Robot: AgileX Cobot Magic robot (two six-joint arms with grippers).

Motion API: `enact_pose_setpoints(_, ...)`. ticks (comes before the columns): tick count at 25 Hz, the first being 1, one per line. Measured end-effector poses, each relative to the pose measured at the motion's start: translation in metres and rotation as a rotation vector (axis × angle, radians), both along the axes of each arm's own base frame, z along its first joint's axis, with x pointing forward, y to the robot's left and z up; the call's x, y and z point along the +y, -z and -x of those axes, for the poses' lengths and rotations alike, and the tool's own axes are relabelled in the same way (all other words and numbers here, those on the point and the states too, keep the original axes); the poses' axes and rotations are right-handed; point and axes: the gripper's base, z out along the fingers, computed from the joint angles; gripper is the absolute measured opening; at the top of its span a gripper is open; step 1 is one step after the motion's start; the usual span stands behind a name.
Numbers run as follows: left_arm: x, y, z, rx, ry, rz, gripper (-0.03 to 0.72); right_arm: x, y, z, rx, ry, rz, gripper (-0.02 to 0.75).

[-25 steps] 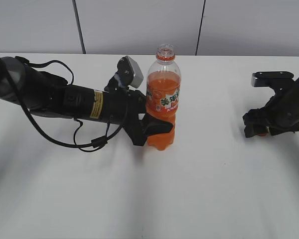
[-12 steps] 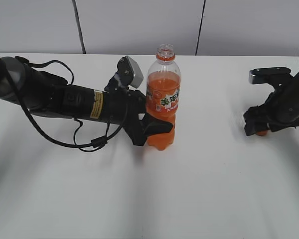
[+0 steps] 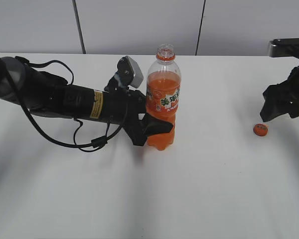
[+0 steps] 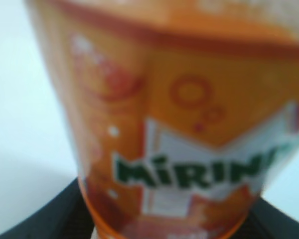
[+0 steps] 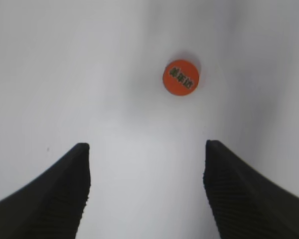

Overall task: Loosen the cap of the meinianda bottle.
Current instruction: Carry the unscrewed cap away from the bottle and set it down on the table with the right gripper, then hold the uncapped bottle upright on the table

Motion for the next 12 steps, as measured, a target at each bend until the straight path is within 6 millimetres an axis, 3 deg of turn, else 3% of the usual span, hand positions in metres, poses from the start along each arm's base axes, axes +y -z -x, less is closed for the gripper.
enact_pose_setpoints(12, 0.000, 0.000, 0.000, 0.000, 0.000, 0.000, 0.410, -0.002, -0.064, 0.045, 0.135, -0.058, 0.014, 0.534)
